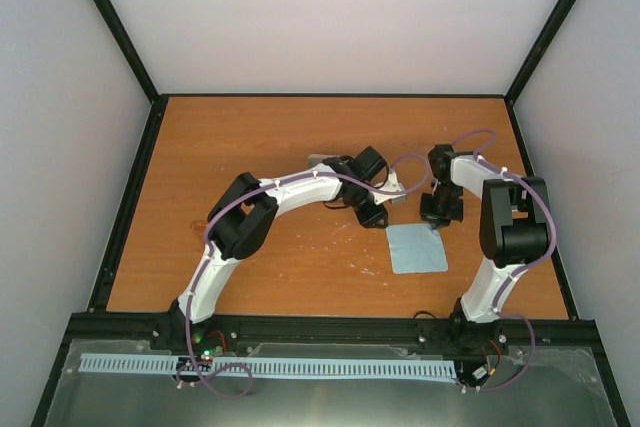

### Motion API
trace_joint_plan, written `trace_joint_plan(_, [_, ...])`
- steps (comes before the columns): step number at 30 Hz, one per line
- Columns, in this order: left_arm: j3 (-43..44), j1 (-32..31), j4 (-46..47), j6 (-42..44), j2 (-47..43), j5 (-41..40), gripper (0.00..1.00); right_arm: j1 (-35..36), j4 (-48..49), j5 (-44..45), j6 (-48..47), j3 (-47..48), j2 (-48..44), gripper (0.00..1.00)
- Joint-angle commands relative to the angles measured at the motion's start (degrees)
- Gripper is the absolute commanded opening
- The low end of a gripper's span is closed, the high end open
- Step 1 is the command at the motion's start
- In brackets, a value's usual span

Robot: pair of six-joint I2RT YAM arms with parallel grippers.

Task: Organize the sunglasses
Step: Fold the glasses cleaning cloth at the center of the board.

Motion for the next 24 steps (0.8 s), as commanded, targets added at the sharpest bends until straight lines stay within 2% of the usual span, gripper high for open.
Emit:
trace_joint_plan(1, [0.41, 0.14, 1.54, 0.25, -1.10, -0.68, 0.39, 0.26, -0.06, 1.97, 1.67, -0.25, -0.37, 0.03])
trace_joint_plan(9, [3.70, -0.57, 0.25, 0.71, 2.33, -0.71, 0.34, 0.26, -0.69, 1.83, 2.36, -0.29, -1.39, 0.03])
trace_joint_plan(24, [6.13, -1.86, -1.17, 1.02, 5.95, -1.59, 0.31, 0.17, 0.39, -0.03, 3.26, -1.45, -2.76, 0.03])
